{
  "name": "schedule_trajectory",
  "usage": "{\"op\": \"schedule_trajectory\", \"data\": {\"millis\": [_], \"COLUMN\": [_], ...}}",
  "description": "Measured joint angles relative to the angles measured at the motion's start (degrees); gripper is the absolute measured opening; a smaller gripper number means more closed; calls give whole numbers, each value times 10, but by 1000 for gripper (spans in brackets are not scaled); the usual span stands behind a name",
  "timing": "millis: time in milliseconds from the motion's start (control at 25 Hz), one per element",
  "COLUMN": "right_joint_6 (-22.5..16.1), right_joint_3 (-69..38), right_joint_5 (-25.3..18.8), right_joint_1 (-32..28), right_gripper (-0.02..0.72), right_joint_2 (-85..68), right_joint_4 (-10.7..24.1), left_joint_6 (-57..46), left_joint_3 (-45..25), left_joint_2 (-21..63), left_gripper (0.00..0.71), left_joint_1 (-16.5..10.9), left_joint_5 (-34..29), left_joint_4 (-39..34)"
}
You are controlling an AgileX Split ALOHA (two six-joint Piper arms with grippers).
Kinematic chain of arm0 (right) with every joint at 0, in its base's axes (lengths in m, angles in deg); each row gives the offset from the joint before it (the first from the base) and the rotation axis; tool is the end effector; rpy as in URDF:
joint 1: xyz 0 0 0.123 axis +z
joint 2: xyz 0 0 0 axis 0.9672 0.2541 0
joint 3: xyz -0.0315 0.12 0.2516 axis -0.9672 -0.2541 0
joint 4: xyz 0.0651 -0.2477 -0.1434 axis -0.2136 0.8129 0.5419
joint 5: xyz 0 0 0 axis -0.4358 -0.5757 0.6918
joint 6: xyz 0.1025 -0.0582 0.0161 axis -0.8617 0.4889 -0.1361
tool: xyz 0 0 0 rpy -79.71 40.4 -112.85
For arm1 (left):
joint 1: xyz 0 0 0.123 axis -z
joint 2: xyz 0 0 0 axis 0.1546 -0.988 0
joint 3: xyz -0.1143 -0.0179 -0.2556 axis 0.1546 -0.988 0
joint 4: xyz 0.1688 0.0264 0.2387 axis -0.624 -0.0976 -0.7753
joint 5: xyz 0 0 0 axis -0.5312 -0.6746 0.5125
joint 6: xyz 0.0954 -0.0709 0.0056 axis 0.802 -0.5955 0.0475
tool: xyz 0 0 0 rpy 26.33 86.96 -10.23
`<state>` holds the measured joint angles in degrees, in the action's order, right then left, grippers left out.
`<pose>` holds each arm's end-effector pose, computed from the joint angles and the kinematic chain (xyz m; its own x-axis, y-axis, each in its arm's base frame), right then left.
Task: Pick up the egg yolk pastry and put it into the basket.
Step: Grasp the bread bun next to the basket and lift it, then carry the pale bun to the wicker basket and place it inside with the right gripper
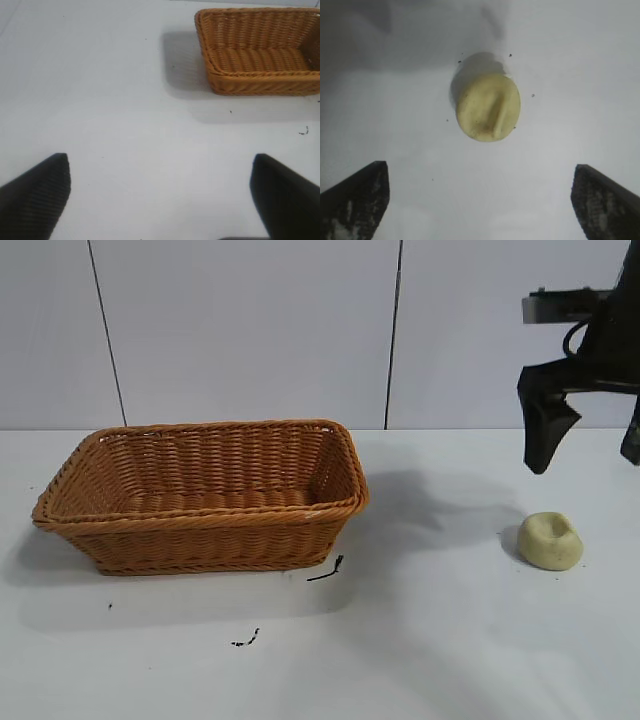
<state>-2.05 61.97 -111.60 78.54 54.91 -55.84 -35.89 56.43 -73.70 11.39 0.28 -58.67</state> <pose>0.4305 0.0253 0.1420 -0.9725 -0.0996 -0.2104 -0.1012 0.9949 -0.0033 0.0618 0.0053 0.2847 -0.4600 -0.0065 -0.8879 -0.0287 0.9996 0.0076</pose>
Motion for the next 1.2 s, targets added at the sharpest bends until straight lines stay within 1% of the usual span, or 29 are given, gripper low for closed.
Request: {"op": "schedule_trajectory", "data": {"millis": [160, 240, 400, 480, 520, 600, 720, 800, 840, 960, 1080, 1200], "right_joint_6": [-2, -2, 0, 3, 5, 6, 6, 6, 6, 6, 6, 6], "right_joint_3": [0, 1, 1, 1, 1, 1, 1, 1, 2, 6, 34, 93], "right_joint_5": [46, 60, 69, 69, 70, 71, 71, 71, 71, 65, 30, -16], "right_joint_1": [0, 0, 0, 0, 0, 0, 0, 0, 0, 0, 0, 0], "right_gripper": [685, 685, 681, 652, 618, 524, 307, 186, 141, 96, 84, 83], "right_joint_2": [51, 74, 112, 117, 118, 118, 118, 118, 118, 118, 114, 93], "right_joint_4": [-3, -7, -13, -14, -14, -14, -14, -14, -14, -14, -14, -14], "left_joint_6": [0, 0, 0, 0, 0, 0, 0, 0, 0, 0, 0, 0], "left_joint_3": [0, 0, 0, 0, 0, 0, 0, 0, 0, 0, 0, 0], "left_joint_2": [0, 0, 0, 0, 0, 0, 0, 0, 0, 0, 0, 0], "left_gripper": [696, 696, 696, 696, 696, 696, 696, 696, 696, 696, 696, 696], "left_joint_1": [0, 0, 0, 0, 0, 0, 0, 0, 0, 0, 0, 0], "left_joint_5": [0, 0, 0, 0, 0, 0, 0, 0, 0, 0, 0, 0], "left_joint_4": [0, 0, 0, 0, 0, 0, 0, 0, 0, 0, 0, 0]}}
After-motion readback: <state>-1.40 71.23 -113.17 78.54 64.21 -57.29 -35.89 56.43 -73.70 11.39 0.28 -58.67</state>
